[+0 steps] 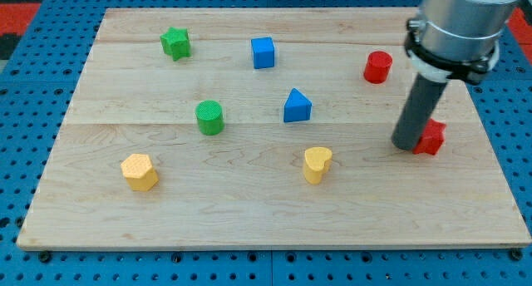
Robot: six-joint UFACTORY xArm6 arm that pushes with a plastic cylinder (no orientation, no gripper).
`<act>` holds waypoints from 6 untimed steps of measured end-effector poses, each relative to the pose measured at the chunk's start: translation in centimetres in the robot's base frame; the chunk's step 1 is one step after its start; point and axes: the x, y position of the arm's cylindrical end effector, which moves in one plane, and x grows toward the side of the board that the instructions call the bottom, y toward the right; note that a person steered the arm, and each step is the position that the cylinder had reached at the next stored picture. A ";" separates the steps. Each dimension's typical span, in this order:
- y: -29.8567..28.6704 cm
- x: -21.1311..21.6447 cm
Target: Place the red star bottom left to the red circle
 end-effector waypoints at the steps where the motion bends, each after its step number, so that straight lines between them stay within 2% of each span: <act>1: 0.4 4.8; 2: 7.3 2.3; 3: 2.0 -4.4; 4: 2.9 -1.8; 5: 0.5 0.0; 6: -3.5 -3.8</act>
